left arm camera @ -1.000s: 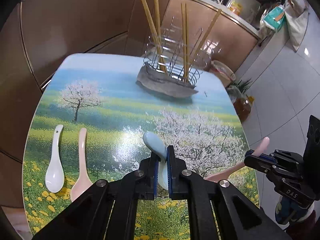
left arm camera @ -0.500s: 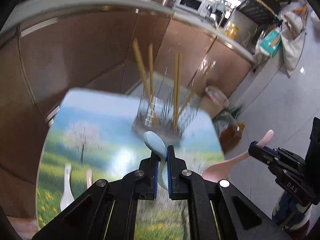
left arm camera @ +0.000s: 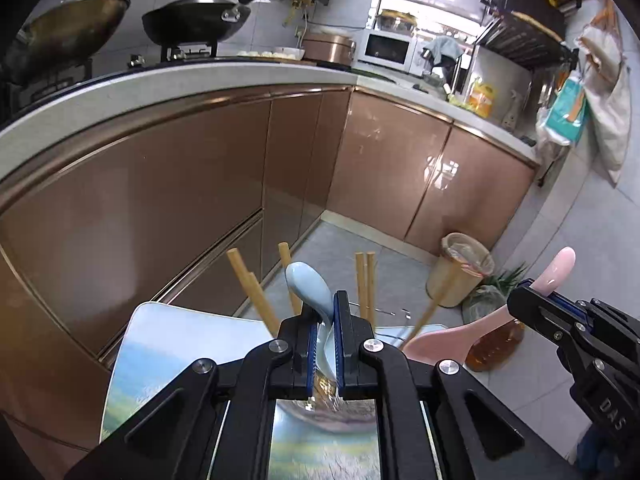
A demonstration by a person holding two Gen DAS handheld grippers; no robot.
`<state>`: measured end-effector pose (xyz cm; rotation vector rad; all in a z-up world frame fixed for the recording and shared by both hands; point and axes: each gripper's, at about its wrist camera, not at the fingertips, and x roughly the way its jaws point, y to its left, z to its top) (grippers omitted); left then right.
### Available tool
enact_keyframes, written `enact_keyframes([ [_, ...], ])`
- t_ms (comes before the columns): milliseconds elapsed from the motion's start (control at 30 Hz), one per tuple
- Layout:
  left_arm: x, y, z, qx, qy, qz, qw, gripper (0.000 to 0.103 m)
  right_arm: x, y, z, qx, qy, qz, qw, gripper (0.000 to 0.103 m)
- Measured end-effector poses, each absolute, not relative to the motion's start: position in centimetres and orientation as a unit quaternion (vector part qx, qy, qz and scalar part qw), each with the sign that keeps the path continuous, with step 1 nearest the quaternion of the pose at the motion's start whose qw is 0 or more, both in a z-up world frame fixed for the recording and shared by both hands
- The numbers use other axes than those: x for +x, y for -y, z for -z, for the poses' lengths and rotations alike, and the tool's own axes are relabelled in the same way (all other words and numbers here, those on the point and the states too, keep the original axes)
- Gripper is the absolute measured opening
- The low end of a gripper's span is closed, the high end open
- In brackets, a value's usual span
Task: Organize utensils
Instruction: 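Lift both spoons and carry them over the wire holder, then lower both spoons into the holder and open both tools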
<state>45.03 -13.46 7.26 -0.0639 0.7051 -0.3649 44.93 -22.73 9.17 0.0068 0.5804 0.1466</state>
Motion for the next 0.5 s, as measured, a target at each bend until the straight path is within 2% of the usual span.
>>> enact_keyframes([
  [300, 46.9, 14.9, -1.7, -0.006, -0.363, 0.180, 0.914, 0.008, 47.2, 22.1, -3.1, -0.038, -0.325, -0.067, 0.943, 0.008],
  [500, 47.2, 14.5, -0.2, -0.026, -0.386, 0.183, 0.904, 0.008, 46.7, 22.0, -0.8, -0.051, -0.346, -0.074, 0.934, 0.008],
])
